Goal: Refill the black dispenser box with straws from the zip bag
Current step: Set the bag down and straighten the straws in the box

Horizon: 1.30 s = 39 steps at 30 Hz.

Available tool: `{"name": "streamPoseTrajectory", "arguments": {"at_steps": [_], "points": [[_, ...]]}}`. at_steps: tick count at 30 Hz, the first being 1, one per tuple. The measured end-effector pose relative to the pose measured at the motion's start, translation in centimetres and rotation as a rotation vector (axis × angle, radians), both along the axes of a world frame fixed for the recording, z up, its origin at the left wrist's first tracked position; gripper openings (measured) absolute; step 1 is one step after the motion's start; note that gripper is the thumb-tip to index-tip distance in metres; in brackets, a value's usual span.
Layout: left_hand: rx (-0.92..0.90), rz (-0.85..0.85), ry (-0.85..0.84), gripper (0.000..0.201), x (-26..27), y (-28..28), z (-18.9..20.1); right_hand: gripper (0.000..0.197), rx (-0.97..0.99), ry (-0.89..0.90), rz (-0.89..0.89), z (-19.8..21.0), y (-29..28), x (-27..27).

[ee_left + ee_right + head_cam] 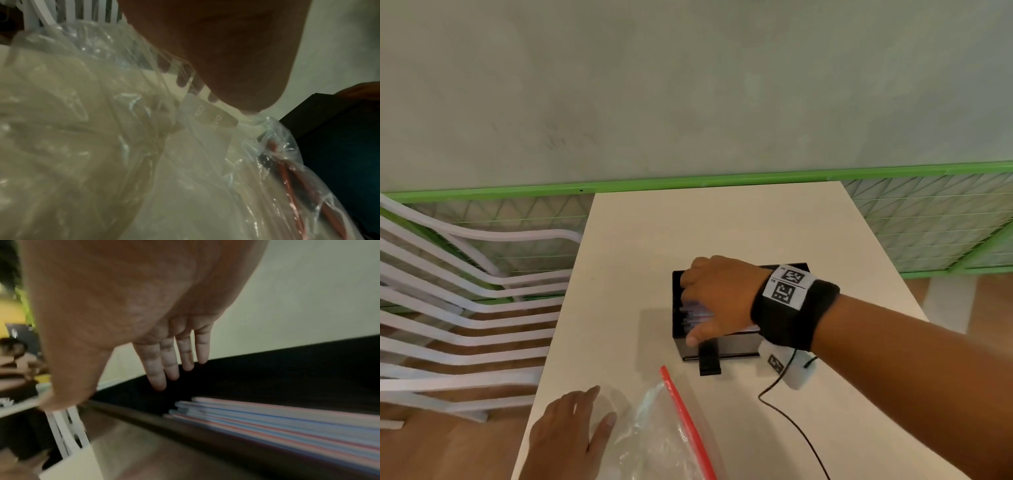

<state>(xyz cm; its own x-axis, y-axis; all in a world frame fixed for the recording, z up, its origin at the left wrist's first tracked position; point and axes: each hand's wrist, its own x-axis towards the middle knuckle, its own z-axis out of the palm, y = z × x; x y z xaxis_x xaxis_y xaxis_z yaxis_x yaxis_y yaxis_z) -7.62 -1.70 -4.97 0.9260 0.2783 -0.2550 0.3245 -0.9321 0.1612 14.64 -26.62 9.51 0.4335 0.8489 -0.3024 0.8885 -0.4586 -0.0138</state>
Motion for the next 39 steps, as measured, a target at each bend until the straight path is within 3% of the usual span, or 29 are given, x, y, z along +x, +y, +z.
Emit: {"name": "streamPoseTrajectory", "arguments": {"at_steps": [10,14,18,22,26,32,39], "points": [[0.007,0.030,0.053,0.101,0.5,-0.2,-0.7,0.086,-0.173,-0.024,0.113,-1.6,1.8,1.1],[-0.014,0.041,0.099,0.095,0.7,-0.1,-0.5,0.091,-0.111,-0.033,0.129,-2.0,1.6,1.4],[-0.011,0.031,0.092,0.090,0.9,-0.2,-0.5,0.088,-0.007,0.003,0.106,-2.3,1.2,1.6],[-0.016,0.018,0.081,0.089,1.2,-0.2,-0.6,0.084,0.167,0.067,-0.089,-2.3,-0.8,1.8],[-0.014,0.006,0.058,0.086,1.2,-0.2,-1.1,0.083,0.050,0.128,-0.181,-2.4,-2.5,1.5],[-0.032,0.009,0.058,0.082,1.4,-0.3,-0.5,0.072,0.109,0.162,-0.157,-2.4,-3.7,1.8],[-0.034,-0.047,0.069,0.088,1.2,-0.1,0.6,0.059,-0.011,0.221,-0.177,-3.1,-4.4,1.3]]}}
